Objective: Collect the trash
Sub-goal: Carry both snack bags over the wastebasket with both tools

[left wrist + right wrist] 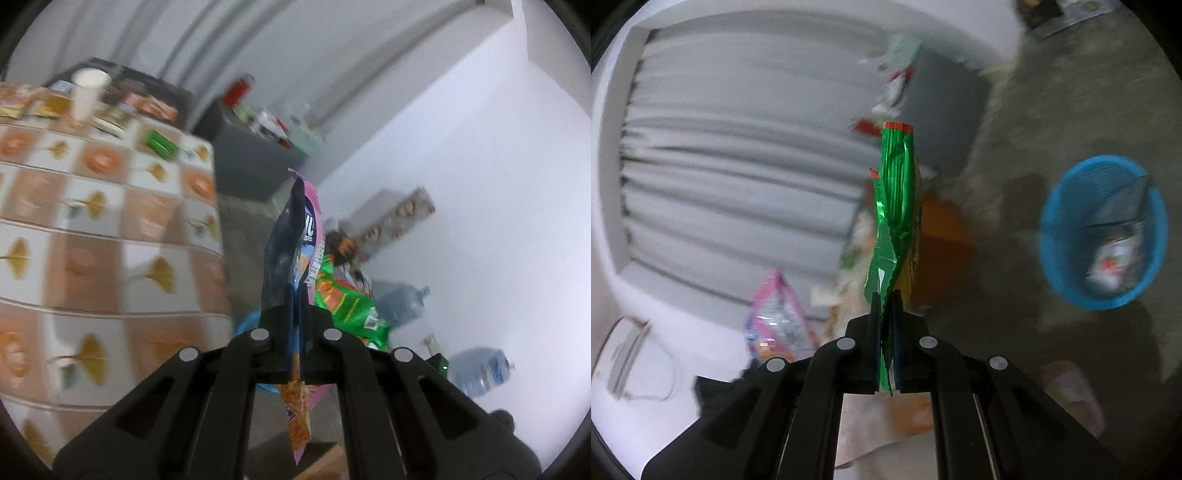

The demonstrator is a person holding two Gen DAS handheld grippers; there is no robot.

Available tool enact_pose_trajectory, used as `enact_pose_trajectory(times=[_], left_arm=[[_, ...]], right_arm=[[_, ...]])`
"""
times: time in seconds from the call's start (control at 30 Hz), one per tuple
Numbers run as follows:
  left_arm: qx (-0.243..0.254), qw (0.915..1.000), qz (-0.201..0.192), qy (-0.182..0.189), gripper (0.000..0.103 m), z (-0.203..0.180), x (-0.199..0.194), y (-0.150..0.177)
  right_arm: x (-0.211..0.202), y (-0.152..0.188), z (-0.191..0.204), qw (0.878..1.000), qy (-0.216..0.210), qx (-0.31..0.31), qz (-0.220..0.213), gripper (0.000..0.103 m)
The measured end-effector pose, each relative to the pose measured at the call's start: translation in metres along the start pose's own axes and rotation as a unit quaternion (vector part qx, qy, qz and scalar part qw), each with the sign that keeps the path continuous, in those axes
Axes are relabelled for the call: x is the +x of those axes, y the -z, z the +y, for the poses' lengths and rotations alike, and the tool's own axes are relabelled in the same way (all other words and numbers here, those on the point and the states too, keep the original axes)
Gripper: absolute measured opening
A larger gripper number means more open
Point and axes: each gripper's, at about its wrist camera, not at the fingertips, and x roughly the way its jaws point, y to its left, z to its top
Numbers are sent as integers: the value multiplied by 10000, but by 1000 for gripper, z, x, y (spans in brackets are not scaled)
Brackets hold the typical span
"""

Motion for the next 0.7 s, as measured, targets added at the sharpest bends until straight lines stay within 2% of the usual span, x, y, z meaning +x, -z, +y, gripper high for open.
enact_pose_trajectory(times=[0.17,0.3,0.37,0.53,0.6,0.7], left_arm=[[6,9992,388,46,0,-12,47,8],[66,9984,557,-104,0,-21,77,12],[167,9979,587,-223,0,-26,92,11],[428,9957,717,-410,0,-38,125,16],[490,9947,777,-468,0,-40,134,19],[493,9933,901,-526,0,-37,149,23]], right_arm=[[19,-9,-40,9979,632,122,-112,5],[33,-16,-64,9856,1678,-78,-215,6],[46,-20,-72,9758,2172,-144,-211,6],[65,-25,-88,9566,2878,-439,-111,6],[83,-26,-91,9433,3239,-729,22,6],[119,-21,-98,9189,3718,-1237,444,9]])
